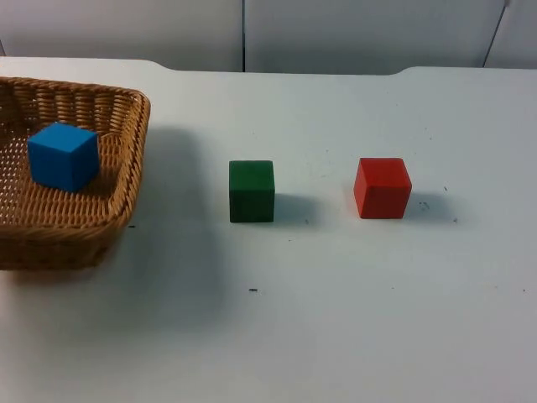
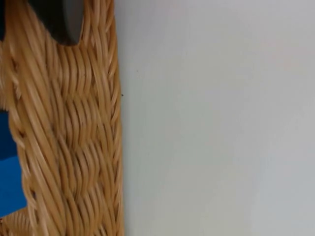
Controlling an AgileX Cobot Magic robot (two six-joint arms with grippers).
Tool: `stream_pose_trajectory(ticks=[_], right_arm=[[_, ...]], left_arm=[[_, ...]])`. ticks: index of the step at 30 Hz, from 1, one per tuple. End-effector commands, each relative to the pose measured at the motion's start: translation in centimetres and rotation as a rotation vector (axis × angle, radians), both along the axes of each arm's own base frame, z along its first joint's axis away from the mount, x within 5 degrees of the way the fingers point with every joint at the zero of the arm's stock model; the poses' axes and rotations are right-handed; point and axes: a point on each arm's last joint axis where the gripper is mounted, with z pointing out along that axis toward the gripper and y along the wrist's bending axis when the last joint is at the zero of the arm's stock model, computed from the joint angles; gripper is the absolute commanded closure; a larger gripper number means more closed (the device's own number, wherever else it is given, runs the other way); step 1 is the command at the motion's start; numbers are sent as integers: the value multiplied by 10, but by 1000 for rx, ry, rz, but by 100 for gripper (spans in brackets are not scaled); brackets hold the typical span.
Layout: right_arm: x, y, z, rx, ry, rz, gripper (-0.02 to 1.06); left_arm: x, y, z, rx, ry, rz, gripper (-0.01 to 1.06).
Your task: Pick up the basket with the left hand and place the blue cube into the basket with the right hand.
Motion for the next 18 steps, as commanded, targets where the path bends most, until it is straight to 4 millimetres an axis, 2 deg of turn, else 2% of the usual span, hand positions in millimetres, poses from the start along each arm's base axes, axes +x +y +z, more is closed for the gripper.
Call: stream_pose_trajectory(ticks=[1,4,13,18], right_arm=[[-2,-2,0,6,18,-4,32],[-2,-2,-1,5,22,-4,32],[-2,-2,-1,5,22,-4,32],[-2,-2,-1,5,22,-4,32]], left_arm=[[7,-2,4,-35,-25,-7,105],[14,1,-5,-36,-9,-15,105],[14,5,-33,-21,64,-23,105],[14,8,-35,31,55,-22,105]])
